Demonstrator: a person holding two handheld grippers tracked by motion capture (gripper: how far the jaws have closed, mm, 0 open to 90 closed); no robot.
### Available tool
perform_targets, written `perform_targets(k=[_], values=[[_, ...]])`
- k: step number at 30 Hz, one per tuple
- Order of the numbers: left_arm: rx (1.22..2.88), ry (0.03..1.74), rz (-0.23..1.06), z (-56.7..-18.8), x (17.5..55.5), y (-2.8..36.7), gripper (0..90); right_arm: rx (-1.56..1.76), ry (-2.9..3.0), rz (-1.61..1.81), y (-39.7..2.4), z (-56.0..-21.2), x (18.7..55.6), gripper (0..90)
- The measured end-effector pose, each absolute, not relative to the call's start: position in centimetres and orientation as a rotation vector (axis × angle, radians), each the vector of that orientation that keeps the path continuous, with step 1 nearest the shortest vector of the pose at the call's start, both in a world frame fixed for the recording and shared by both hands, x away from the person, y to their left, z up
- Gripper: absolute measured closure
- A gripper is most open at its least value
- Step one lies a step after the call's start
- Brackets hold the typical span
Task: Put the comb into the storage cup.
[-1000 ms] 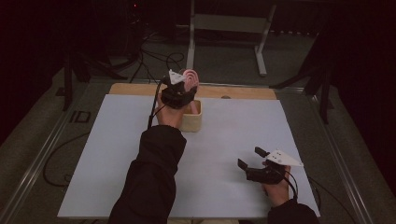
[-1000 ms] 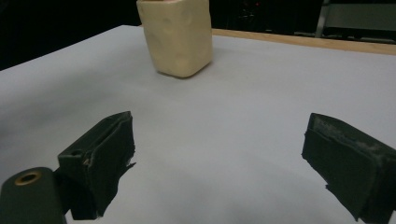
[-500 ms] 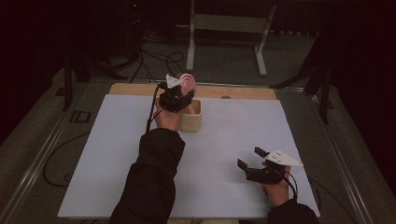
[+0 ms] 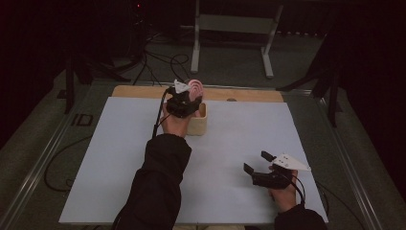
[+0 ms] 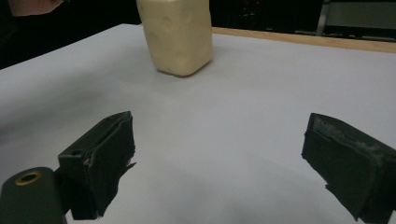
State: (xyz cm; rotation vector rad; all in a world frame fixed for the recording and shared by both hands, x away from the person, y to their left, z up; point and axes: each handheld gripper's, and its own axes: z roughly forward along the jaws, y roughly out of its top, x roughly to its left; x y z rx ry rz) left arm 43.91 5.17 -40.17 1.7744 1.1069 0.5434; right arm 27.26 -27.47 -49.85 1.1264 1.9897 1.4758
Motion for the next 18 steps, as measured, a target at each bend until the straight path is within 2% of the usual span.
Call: perform_targets(k=[18], values=[[1.778, 1.127, 0.513, -41.5, 44.0, 5.4, 63.4, 1.126, 1.999, 1.473, -27.4, -50.0, 27.4, 9.2]])
